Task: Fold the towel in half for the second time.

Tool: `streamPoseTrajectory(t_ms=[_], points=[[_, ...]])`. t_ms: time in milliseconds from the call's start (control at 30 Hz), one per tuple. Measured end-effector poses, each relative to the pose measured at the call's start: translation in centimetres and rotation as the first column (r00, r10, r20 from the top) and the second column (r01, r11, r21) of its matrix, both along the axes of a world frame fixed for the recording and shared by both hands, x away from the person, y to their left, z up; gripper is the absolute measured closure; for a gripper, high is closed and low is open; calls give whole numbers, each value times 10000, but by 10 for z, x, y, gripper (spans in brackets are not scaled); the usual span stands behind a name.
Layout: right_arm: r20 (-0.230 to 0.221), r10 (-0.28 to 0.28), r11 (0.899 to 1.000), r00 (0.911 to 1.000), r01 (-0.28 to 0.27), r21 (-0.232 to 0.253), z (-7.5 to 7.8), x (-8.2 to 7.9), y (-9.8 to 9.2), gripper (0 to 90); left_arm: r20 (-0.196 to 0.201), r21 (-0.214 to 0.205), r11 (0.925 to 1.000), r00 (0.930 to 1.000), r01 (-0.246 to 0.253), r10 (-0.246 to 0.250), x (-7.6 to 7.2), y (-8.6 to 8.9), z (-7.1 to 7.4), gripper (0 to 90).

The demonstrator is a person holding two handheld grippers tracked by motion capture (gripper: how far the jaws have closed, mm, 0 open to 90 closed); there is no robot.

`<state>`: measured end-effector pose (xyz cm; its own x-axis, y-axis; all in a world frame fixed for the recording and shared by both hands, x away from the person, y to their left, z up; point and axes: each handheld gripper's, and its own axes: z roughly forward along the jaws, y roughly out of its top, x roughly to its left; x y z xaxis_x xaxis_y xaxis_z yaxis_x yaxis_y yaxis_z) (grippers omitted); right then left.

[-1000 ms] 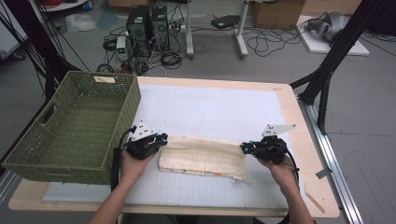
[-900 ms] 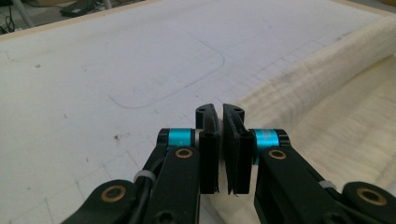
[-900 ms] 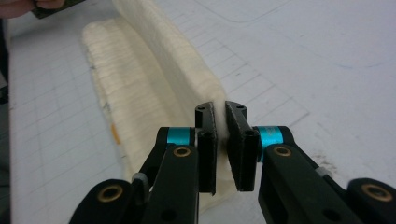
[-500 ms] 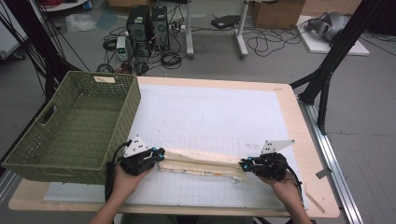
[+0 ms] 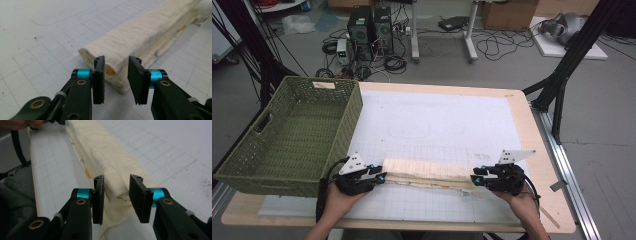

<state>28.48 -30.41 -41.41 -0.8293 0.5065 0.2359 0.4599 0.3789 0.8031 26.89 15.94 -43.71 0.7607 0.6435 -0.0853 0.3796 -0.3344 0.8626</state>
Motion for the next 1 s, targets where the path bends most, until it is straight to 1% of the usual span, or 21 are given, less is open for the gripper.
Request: streamPoseTrajectory(t_ms=[100, 133, 200, 233, 300, 333, 367, 400, 433, 467, 500, 533, 567, 600, 633, 667, 700, 733, 800, 867, 1000], points=[[98, -42, 9999, 9999, 41, 133, 5, 3, 4, 635, 191, -144, 9999, 9998, 49, -46, 1, -1, 9, 640], [130, -33, 10000, 9999, 32, 94, 5, 4, 6, 645, 273, -224, 9997, 9996, 45, -38, 2, -4, 11, 639], [222, 29, 10000, 9997, -27, -91, 5, 6, 16, 697, 316, -235, 9997, 9995, 69, -62, 3, -6, 13, 652], [293, 56, 9998, 9996, -51, -180, 4, 8, 21, 718, 410, -237, 9997, 9991, 65, -55, 5, -12, 15, 669], [245, 100, 9995, 9997, -92, -293, 3, 9, 26, 737, 417, -291, 9996, 9991, 25, -13, 7, -15, 15, 680], [172, 224, 9986, 9996, -216, -485, -1, 13, 33, 762, 403, -296, 9996, 9992, -27, 39, 10, -18, 15, 723], [93, 272, 9980, 9996, -266, -569, -3, 14, 37, 767, 334, -405, 9991, 9993, -135, 149, 16, -23, 13, 726], [2, 300, 9976, 9996, -299, -617, -5, 16, 39, 773, 334, -405, 9991, 9993, -135, 149, 16, -23, 13, 730], [2, 300, 9976, 9996, -299, -617, -5, 16, 39, 773, 223, -399, 9991, 9996, -140, 148, 19, -26, 12, 730], [-123, 489, 9962, 9987, -497, -722, -9, 15, 44, 785, 46, -224, 9997, 9999, -131, 132, 22, -30, 10, 749], [-159, 559, 9953, 9983, -570, -778, -10, 15, 45, 786, -18, -82, 9999, 9999, -113, 113, 23, -32, 8, 759], [-159, 559, 9953, 9983, -570, -778, -10, 15, 45, 786, -146, 33, 9999, 9998, -106, 106, 23, -33, 6, 759], [-190, 687, 9938, 9975, -701, -862, -14, 13, 46, 789, -317, 256, 9997, 9995, 0, 8, 21, -34, 3, 783], [-190, 687, 9938, 9975, -701, -862, -14, 13, 46, 789, -317, 256, 9997, 9995, 0, 8, 21, -34, 3, 785], [-330, 714, 9921, 9969, -744, -1008, -18, 11, 44, 789, -434, 423, 9991, 9991, 51, -32, 18, -33, 0, 790], [-396, 712, 9910, 9967, -752, -1106, -21, 10, 43, 789, -434, 423, 9991, 9991, 51, -32, 18, -33, 0, 796], [-439, 724, 9908, 9964, -769, -1113, -23, 9, 43, 789, -579, 539, 9984, 9982, 152, -121, 15, -31, -3, 800], [-480, 716, 9900, 9963, -768, -1185, -24, 8, 42, 789, -579, 539, 9984, 9982, 152, -121, 15, -31, -3, 801], [-430, 743, 9887, 9963, -792, -1276, -26, 6, 41, 789, -787, 719, 9971, 9967, 258, -201, 12, -28, -7, 801], [-400, 740, 9868, 9965, -789, -1412, -27, 3, 39, 787, -793, 808, 9961, 9964, 354, -290, 10, -26, -10, 803], [-315, 693, 9871, 9971, -731, -1425, -29, -1, 34, 785, -670, 837, 9959, 9974, 339, -284, 8, -26, -11, 803]])
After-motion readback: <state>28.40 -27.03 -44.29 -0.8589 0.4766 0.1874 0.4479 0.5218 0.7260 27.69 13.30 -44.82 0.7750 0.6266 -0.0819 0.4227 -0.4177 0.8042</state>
